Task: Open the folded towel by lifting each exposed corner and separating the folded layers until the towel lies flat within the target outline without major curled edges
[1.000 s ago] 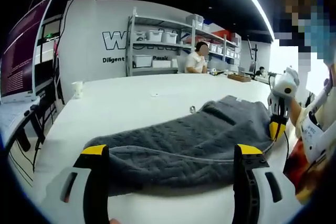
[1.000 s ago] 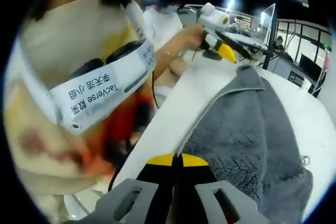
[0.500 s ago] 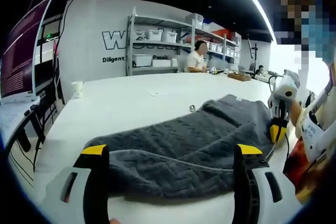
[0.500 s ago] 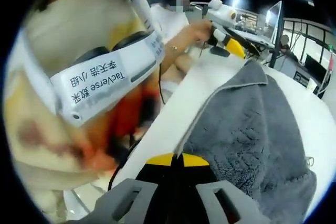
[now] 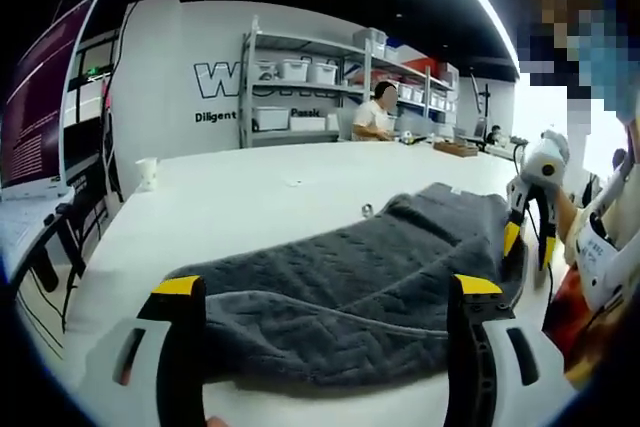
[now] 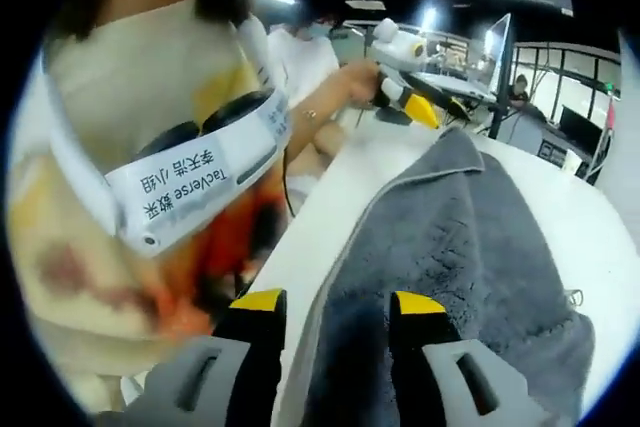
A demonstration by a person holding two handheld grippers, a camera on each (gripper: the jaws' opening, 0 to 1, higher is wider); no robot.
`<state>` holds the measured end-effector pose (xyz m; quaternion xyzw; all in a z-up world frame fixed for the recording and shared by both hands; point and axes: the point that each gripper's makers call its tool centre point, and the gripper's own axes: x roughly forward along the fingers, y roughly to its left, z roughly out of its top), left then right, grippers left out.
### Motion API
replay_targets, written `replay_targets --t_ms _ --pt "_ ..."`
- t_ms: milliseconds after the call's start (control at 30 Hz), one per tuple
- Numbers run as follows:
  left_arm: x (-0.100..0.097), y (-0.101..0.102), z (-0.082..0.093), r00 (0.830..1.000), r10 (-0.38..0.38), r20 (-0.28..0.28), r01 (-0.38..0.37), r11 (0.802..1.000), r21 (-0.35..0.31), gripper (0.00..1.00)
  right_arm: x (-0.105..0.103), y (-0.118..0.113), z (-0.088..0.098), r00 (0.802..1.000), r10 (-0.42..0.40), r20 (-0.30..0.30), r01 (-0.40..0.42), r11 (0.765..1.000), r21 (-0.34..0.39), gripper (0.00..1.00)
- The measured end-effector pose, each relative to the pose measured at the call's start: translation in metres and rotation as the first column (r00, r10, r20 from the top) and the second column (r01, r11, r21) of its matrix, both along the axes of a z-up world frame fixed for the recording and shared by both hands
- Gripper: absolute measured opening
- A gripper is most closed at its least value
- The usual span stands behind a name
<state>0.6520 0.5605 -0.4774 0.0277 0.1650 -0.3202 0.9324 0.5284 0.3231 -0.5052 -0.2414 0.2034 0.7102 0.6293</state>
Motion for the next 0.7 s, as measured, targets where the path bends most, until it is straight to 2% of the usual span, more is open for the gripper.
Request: replay_targets --t_ms 33,167,333,400,533,567,600,633,700 --pt "0.001 0.000 0.000 1.000 0.002 0.001 -0.002 1.000 -0.001 0.99 0.005 0.000 0.002 1.000 -0.023 -0.004 0.023 1.000 0.012 0.52" --pt "0.008 0.003 0.001 1.000 0.015 0.003 -0.015 1.000 0.000 0.99 0.030 -0.006 0.010 0.991 -0.131 -0.003 0.131 0.990 0.049 0.68" --pt "0.016 0.004 0.001 1.000 0.016 -0.002 -0.016 1.000 0.005 0.99 0.050 -0.016 0.016 0.980 -0.200 -0.020 0.201 0.977 0.070 0.91" --pt "0.019 0.004 0.002 1.000 0.016 -0.001 -0.016 1.000 0.008 0.99 0.064 -0.023 0.018 0.969 -0.248 -0.023 0.249 0.965 0.085 0.98" --pt "0.026 0.006 0.004 1.000 0.019 0.000 -0.019 1.000 0.019 0.99 0.080 -0.034 0.021 0.946 -0.321 -0.037 0.324 0.941 0.096 0.99" --pt "0.028 0.007 0.005 1.000 0.022 0.001 -0.022 1.000 0.020 0.99 0.081 -0.032 0.021 0.932 -0.357 -0.054 0.361 0.927 0.103 0.99" --pt "0.031 0.009 0.006 1.000 0.026 0.003 -0.026 0.999 0.019 0.99 0.059 -0.027 0.006 0.924 -0.379 -0.058 0.383 0.917 0.114 0.99" --pt "0.034 0.010 0.006 1.000 0.030 0.004 -0.030 0.999 0.015 0.99 0.050 -0.025 -0.001 0.921 -0.386 -0.058 0.390 0.913 0.120 0.99" --pt "0.042 0.013 0.007 0.999 0.032 0.008 -0.032 0.999 -0.006 0.99 0.060 -0.038 0.000 0.900 -0.433 -0.056 0.436 0.890 0.130 0.99"
